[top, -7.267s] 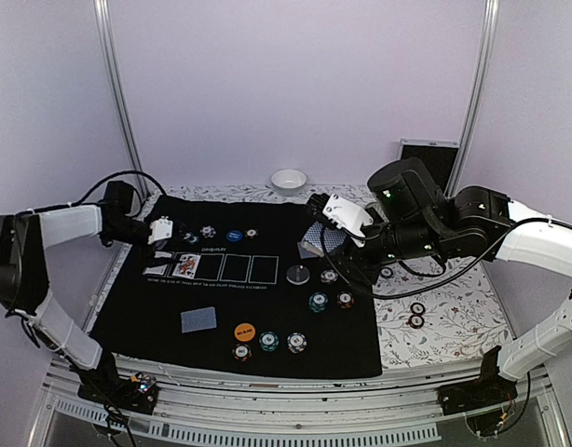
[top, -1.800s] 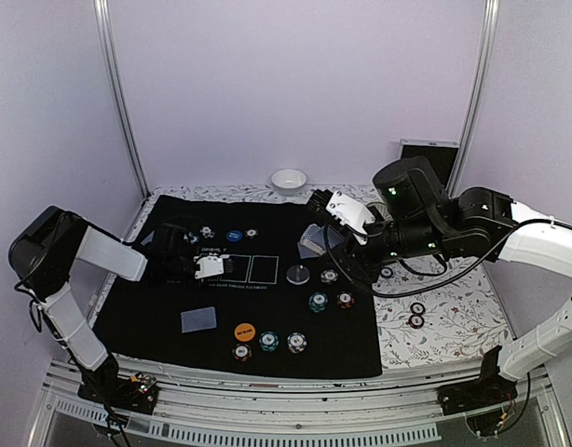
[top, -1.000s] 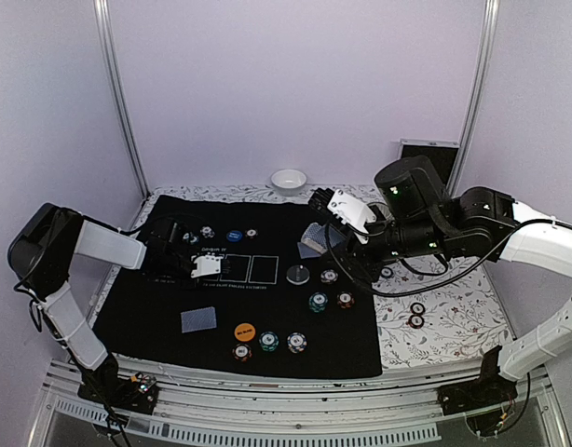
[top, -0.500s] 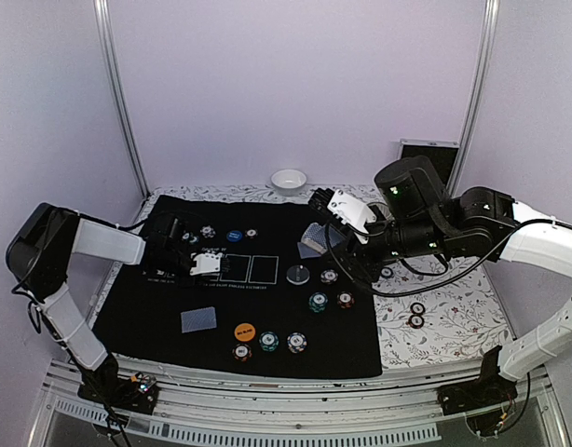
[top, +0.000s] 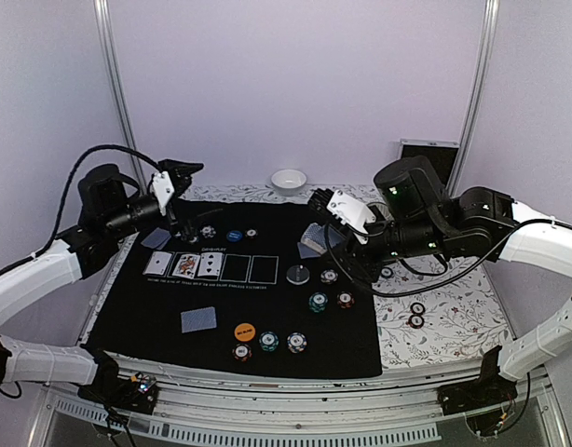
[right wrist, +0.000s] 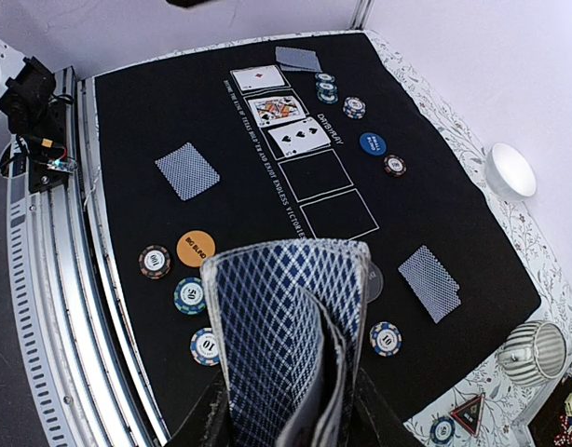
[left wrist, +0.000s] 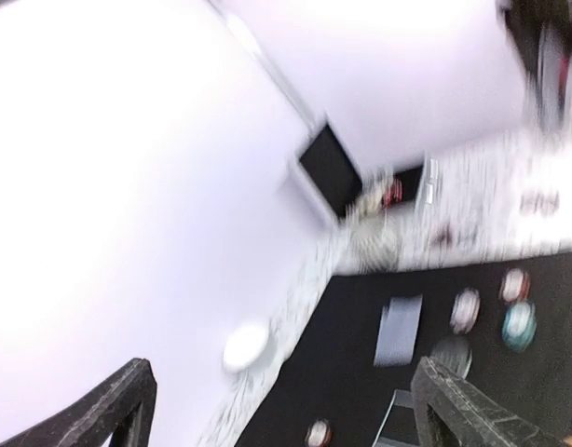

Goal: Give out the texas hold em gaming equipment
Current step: Pick up the poker card from the face-down deck piles.

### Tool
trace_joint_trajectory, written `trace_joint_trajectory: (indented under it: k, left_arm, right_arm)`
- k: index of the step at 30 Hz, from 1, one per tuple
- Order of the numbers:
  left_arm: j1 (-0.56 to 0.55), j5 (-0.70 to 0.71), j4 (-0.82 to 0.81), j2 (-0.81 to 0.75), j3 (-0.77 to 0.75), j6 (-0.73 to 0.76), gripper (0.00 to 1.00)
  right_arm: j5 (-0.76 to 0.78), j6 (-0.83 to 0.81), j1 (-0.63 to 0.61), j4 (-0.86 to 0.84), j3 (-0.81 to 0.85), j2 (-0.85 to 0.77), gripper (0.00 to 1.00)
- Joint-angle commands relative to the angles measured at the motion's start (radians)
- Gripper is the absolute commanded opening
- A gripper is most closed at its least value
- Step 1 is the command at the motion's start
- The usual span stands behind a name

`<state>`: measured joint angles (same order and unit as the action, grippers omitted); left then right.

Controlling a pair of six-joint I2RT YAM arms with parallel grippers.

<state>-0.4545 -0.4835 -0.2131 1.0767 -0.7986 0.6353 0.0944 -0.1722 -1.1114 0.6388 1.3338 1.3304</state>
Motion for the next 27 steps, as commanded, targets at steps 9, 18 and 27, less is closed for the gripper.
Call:
trace_joint_trajectory:
  k: [9, 18, 27]
  left_arm:
    - [-0.331, -0.017, -0.039, 0.111, -0.135, -0.528, 0.82]
    - [-0.429, -0.061, 0.202, 0.301, -0.371, -0.515, 0.87]
    - [-0.488, -0.024, 0.222, 0.346, -0.409, -0.42, 0.88]
  right_arm:
    - [-0.055, -0.007, 0.004, -0.034, 0.044, 0.035, 0.04]
    - [-0.061, -0.006, 0.003, -0.032, 0.054, 0.046, 0.04]
    - [-0.062, -0.012, 0.002, -0.028, 0.065, 0.054, 0.04]
